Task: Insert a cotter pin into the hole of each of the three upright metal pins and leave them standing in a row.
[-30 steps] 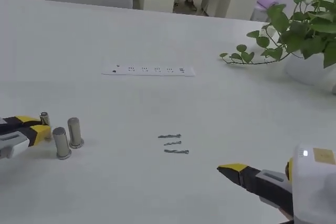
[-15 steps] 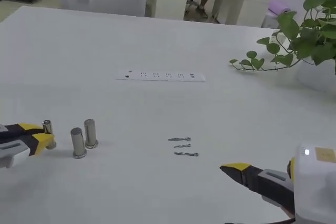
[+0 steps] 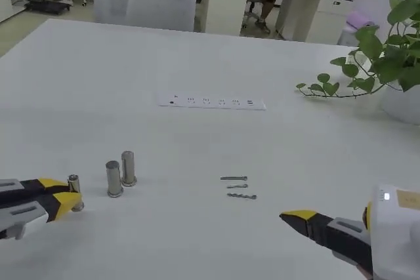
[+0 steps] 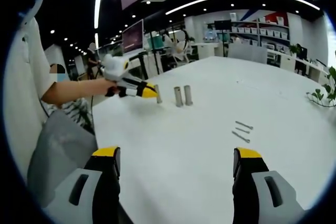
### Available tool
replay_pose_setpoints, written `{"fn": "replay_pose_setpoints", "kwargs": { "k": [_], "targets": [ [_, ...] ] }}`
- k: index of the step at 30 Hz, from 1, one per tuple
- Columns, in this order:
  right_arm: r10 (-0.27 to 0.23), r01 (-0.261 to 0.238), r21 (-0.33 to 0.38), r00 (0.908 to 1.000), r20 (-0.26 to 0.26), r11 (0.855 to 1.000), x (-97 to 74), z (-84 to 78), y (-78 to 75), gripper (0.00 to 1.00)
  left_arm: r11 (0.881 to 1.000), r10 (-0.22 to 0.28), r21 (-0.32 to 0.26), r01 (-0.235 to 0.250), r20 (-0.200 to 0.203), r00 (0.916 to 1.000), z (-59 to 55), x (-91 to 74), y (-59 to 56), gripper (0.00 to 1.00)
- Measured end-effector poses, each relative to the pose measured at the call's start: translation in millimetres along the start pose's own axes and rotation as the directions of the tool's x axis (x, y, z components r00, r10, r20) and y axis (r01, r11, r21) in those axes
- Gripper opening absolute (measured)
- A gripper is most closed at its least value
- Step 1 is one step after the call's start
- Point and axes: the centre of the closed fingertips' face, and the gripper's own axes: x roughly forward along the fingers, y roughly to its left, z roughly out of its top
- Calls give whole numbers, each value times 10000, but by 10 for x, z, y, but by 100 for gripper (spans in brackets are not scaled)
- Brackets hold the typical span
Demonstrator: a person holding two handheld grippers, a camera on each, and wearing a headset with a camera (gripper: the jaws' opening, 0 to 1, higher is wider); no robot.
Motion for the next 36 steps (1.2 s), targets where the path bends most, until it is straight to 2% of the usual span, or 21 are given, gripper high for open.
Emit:
{"fn": "replay_pose_setpoints", "kwargs": {
  "k": [11, 20, 27, 29, 35, 36],
  "targets": [
    [-9, 9, -55, 10000, 41, 10000, -70, -17, 16, 89, 9958, -867, 301, 864, 88, 9962, -8, 32, -308, 7],
    [-35, 35, -35, 10000, 21, 10000, -116, -48, 14, 88, 9832, -1669, 776, 1654, 131, 9859, 26, 125, -541, 7],
    [-21, 21, 30, 10000, -30, 10000, -128, -82, 22, 88, 9658, -2386, 1086, 2355, 159, 9710, 39, 198, -711, 7],
    [-27, 27, 15, 10000, -67, 10000, -131, -93, 13, 88, 9583, -2667, 1106, 2636, 136, 9637, 37, 211, -767, 7],
    [-88, 88, 62, 9999, -82, 9999, -131, -91, -15, 88, 9452, -3007, 1357, 2968, 85, 9537, 40, 252, -841, 7],
    [-84, 84, 54, 9999, -90, 10000, -128, -92, -13, 88, 9416, -3136, 1339, 3090, 136, 9495, 48, 258, -860, 7]
  ]
}}
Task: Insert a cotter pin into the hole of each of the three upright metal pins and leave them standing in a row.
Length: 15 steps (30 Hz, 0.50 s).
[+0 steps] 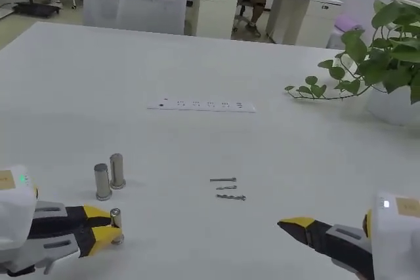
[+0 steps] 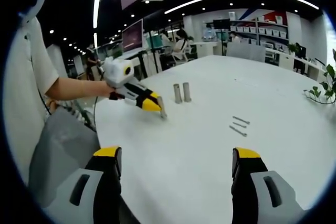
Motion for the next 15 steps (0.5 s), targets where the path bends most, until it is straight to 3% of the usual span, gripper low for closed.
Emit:
{"fn": "replay_pose_setpoints", "kwargs": {
  "k": [15],
  "targets": [
    [14, -12, 110, 9999, -111, 9999, 18, -48, -3, 87, 9954, -821, 487, 827, -151, 9965, 10, 176, -128, 7]
  ]
}}
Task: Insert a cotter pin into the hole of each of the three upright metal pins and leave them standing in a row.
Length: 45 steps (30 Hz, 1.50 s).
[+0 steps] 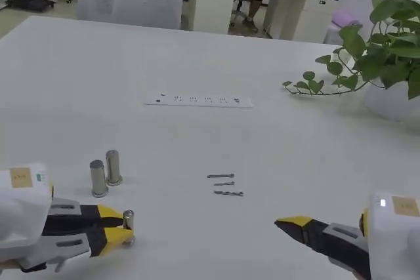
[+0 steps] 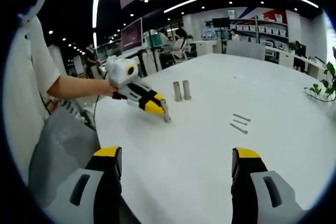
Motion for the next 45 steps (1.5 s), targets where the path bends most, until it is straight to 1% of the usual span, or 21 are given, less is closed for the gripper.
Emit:
{"fn": "replay_pose_setpoints", "kwargs": {
  "k": [3, 4, 12, 18, 21, 24, 29, 31, 34, 35, 36, 37, 38, 42, 45],
  "targets": [
    [9, -9, -6, 10000, -32, 10000, 2, -8, -1, 87, 9999, -80, 127, 81, -123, 9999, -30, 19, -13, 7],
    [9, -9, 5, 10000, -31, 10000, 3, -7, -1, 87, 10000, -66, 56, 67, -65, 10000, -25, 16, -11, 7],
    [26, -26, 15, 10000, -80, 10000, 14, -17, 0, 86, 9995, -227, 215, 228, -36, 9997, -22, 6, -14, 7],
    [47, -47, 26, 10000, -88, 10000, 19, -20, 8, 86, 9996, -132, 268, 134, -64, 9999, -18, 10, -7, 8],
    [39, -39, 25, 10000, -62, 10000, 16, -13, 7, 86, 9997, -52, 228, 52, 18, 10000, 10, 12, 1, 16],
    [52, -53, 112, 10000, 53, 9999, 15, 7, 7, 86, 9998, -38, 198, 37, 15, 10000, 15, 13, -3, 18],
    [77, -77, 80, 10000, 45, 9999, 11, 21, 0, 86, 10000, 55, 12, -55, 11, 10000, 26, -5, -8, 24],
    [36, -37, 29, 10000, 35, 10000, 6, 32, -14, 82, 9999, 150, -18, -150, 9, 9999, 32, -22, -1, 26],
    [-52, 51, 74, 10000, 57, 10000, -11, 61, -60, 76, 9992, 331, -241, -330, 53, 9994, 48, -56, 13, 28],
    [-71, 70, 122, 10000, 28, 9999, -13, 64, -73, 74, 9968, 548, -595, -534, 215, 9983, 73, -71, 35, 28],
    [-148, 148, 63, 9999, 46, 9999, -14, 71, -95, 73, 9939, 614, -940, -574, 399, 9973, 103, -81, 38, 28],
    [-167, 167, -1, 9998, 60, 9999, -15, 76, -105, 72, 9945, 556, -909, -511, 479, 9973, 125, -105, 35, 29],
    [-184, 184, -35, 9998, 79, 9998, -18, 86, -116, 71, 9942, 615, -911, -563, 549, 9966, 142, -118, 39, 31],
    [-293, 292, 43, 9992, 259, 9996, -28, 123, -183, 67, 9923, 888, -920, -833, 577, 9944, 170, -157, 46, 31],
    [-349, 344, 134, 9986, 407, 9993, -39, 159, -231, 64, 9885, 1087, -1129, -1008, 661, 9919, 190, -200, 35, 32]
  ]
}}
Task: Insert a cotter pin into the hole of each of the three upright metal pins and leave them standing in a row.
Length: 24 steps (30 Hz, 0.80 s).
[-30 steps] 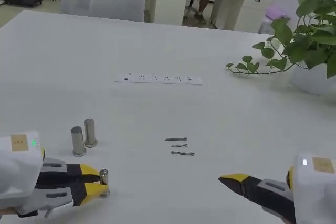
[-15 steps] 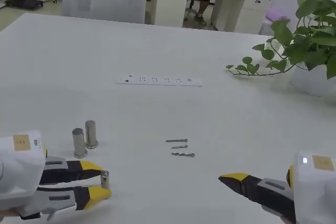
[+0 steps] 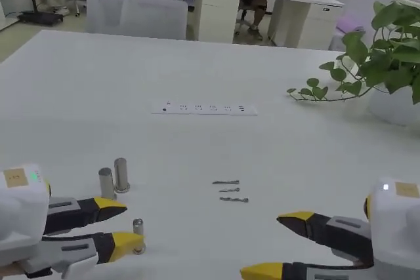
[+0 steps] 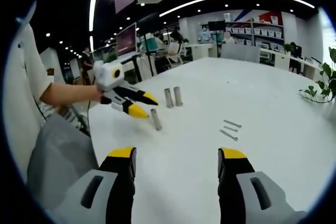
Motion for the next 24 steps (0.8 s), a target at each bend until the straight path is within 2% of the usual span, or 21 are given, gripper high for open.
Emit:
{"fn": "replay_pose_setpoints", "kwargs": {
  "k": [3, 5, 8, 14, 21, 24],
  "targets": [
    [-34, 35, -114, 10000, 40, 9999, -6, 41, -50, 60, 9997, 196, -115, -195, 89, 9998, 33, -44, -14, 36],
    [-88, 88, -180, 10000, 6, 9998, -9, 57, -110, 56, 9972, 585, -475, -579, 120, 9982, 55, -78, 9, 40],
    [-145, 145, -227, 9999, 39, 9996, -5, 80, -198, 52, 9950, 837, -578, -819, 312, 9960, 104, -136, -13, 42],
    [-209, 206, -363, 9997, -84, 9991, 17, 86, -340, 47, 9925, 1059, -647, -1033, 379, 9937, 161, -248, -135, 47],
    [-164, 146, -601, 9994, -292, 9981, 40, 81, -477, 44, 9871, 1372, -866, -1347, 235, 9903, 139, -343, -223, 54],
    [-152, 103, -896, 9984, -544, 9959, 51, 54, -537, 43, 9787, 1725, -1186, -1673, 352, 9844, 134, -386, -205, 54]
  ]
}}
